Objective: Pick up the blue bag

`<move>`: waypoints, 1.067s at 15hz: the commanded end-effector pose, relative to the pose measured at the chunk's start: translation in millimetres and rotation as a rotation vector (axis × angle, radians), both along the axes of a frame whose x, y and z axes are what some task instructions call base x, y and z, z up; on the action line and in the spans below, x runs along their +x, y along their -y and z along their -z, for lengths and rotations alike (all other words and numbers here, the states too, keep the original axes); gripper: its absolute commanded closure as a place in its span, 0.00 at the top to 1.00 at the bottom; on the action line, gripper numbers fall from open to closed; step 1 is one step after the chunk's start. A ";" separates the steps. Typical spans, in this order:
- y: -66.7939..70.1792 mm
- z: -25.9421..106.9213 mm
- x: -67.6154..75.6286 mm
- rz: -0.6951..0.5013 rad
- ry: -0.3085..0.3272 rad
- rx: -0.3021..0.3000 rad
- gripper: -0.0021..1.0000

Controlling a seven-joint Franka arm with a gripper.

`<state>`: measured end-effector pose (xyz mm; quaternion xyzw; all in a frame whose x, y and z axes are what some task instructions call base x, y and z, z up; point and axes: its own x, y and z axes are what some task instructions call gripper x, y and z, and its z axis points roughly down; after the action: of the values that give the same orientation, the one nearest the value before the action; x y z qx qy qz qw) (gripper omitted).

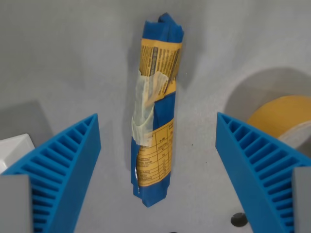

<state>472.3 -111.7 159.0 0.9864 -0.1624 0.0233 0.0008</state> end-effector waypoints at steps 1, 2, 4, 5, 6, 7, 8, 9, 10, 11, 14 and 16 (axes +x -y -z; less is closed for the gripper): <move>2.0 17.0 2.7 0.020 0.037 0.015 1.00; 1.8 22.1 2.2 0.019 0.043 0.014 1.00; 0.9 32.3 0.8 0.018 0.050 0.013 0.00; 0.9 32.3 0.8 0.018 0.050 0.013 0.00; 0.9 32.3 0.8 0.018 0.050 0.013 0.00; 0.9 32.3 0.8 0.018 0.050 0.013 0.00; 0.9 32.3 0.8 0.018 0.050 0.013 0.00; 0.9 32.3 0.8 0.018 0.050 0.013 0.00; 0.9 32.3 0.8 0.018 0.050 0.013 0.00; 0.9 32.3 0.8 0.018 0.050 0.013 0.00; 0.9 32.3 0.8 0.018 0.050 0.013 0.00; 0.9 32.3 0.8 0.018 0.050 0.013 0.00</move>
<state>473.7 -112.2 124.3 0.9861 -0.1643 0.0236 0.0011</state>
